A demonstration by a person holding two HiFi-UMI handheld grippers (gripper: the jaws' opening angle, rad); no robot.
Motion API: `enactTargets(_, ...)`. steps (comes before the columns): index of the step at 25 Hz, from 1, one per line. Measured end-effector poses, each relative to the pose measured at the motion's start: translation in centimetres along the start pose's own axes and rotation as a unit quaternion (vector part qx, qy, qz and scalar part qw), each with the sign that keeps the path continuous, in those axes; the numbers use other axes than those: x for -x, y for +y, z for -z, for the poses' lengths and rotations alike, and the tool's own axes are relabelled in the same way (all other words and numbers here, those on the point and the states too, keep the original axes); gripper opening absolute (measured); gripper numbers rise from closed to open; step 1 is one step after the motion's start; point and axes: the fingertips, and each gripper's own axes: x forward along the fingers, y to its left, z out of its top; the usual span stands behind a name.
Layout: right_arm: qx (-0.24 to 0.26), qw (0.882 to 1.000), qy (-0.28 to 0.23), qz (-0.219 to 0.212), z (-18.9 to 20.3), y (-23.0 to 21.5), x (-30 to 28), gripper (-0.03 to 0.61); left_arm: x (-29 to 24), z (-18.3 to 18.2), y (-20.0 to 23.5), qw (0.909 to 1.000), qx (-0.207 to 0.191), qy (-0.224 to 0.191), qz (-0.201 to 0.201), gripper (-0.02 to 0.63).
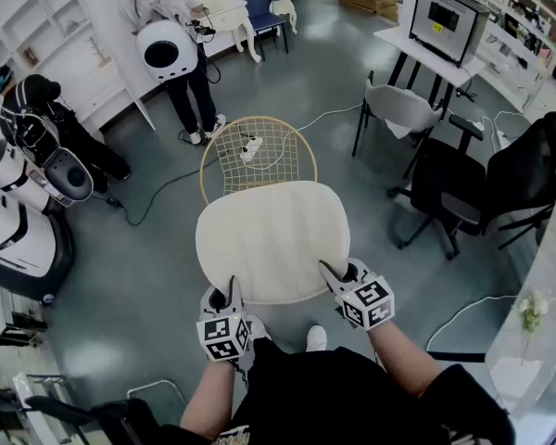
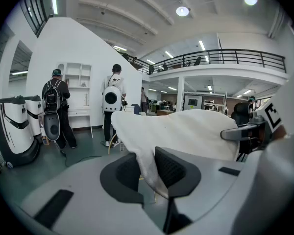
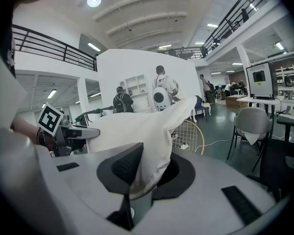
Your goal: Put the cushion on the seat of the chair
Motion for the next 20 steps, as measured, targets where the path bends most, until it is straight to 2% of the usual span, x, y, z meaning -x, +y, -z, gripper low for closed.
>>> enactTargets(11, 0.000, 1.000, -0.006, -0.006, -0.6, 0.4, -1.1, 0.081, -0.4, -0.5, 1.4, 1.0000, 0.003, -0.002, 0.000, 0.087)
enactTargets(20, -0.005, 1.000, 0.000, -0.001, -1.7, 2.1, -4.5, 0.081, -1.3, -1.5, 5.2, 1.0000, 0.002, 0.004, 0.008, 0.091)
